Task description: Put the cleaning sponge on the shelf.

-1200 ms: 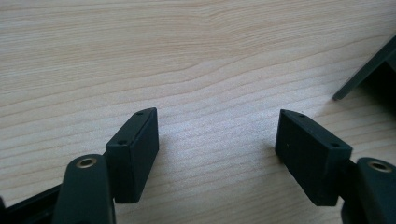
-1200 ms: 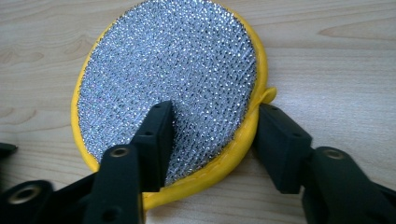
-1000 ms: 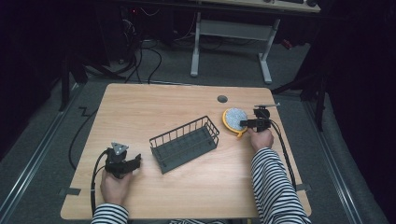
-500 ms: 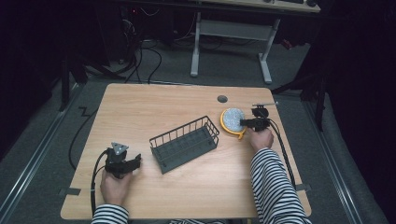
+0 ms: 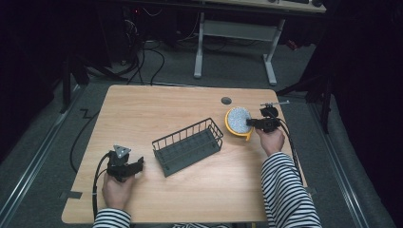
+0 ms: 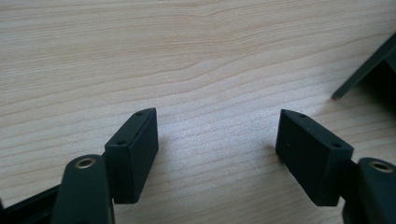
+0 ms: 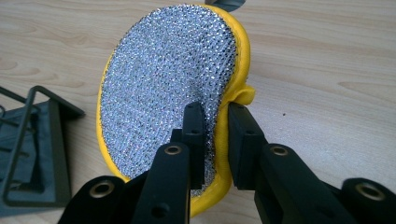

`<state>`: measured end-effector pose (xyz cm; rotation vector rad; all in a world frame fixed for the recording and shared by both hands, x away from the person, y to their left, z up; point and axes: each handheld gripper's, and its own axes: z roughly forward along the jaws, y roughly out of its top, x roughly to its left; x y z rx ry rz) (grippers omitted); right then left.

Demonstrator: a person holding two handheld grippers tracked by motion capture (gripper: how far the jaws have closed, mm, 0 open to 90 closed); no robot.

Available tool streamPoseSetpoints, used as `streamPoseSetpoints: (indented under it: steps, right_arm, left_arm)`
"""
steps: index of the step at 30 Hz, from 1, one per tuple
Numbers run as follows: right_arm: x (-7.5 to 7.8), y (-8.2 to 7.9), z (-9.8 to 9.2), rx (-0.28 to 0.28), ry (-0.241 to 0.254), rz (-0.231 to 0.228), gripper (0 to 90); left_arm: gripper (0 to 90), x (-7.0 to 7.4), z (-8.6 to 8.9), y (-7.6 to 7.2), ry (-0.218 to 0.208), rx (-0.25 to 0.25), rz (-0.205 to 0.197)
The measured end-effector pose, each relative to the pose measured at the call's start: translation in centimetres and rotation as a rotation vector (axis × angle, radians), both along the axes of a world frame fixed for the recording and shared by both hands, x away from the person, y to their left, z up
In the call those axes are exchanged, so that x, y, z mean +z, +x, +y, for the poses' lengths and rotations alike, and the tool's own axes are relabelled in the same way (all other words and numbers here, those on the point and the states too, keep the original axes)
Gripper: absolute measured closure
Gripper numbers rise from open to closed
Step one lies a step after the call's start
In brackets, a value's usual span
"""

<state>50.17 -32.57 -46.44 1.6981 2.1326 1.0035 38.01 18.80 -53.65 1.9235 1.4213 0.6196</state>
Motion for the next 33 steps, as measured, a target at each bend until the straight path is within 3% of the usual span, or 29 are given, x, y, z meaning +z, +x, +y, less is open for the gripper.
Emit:
streamPoseSetpoints:
  steps: [18, 33]
  right_arm:
    - [4.3, -3.3, 0.4, 0.131, 0.013, -0.093, 79.0]
    - [6.4, -5.6, 1.9, 0.234, 0.062, -0.140, 79.0]
  left_arm:
    - [30.0, 0.0, 0.0, 0.0, -0.002, 0.000, 0.001]
    - [30.0, 0.0, 0.0, 0.0, -0.002, 0.000, 0.000]
